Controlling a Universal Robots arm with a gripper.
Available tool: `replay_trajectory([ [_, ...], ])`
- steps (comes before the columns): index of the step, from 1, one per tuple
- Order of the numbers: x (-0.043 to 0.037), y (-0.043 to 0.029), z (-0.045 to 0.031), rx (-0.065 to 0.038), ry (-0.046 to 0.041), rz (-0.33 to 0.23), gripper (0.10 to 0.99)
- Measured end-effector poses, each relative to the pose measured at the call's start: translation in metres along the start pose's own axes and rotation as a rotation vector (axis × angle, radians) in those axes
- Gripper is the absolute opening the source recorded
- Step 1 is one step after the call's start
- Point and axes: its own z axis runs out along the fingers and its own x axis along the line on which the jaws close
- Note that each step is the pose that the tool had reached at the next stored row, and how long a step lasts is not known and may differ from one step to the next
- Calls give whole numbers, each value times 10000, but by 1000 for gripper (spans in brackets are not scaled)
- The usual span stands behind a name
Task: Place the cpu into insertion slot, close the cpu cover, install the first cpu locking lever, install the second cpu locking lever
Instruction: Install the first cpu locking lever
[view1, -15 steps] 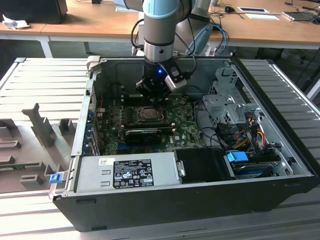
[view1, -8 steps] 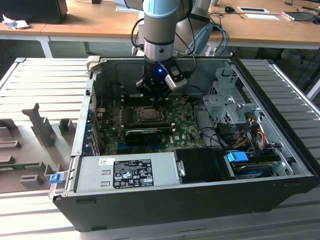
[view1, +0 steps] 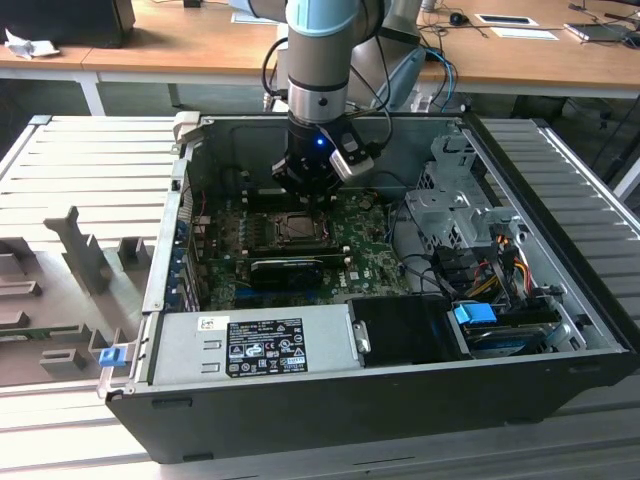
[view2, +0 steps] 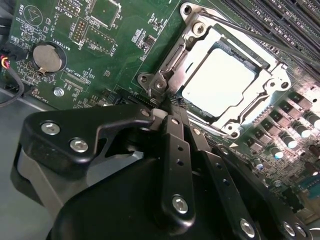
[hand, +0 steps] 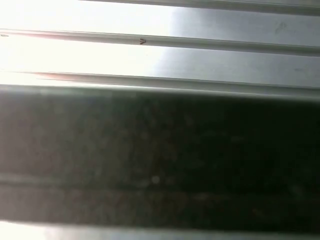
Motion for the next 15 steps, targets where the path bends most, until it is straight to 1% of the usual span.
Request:
replay_trajectory([
  [4,0,0,16,39,2,0,106],
  [9,1,0,32,45,3,0,106],
  [13,1,0,38,-23,-1,1,106],
  [15,1,-1,38,-111,-6,2,106],
])
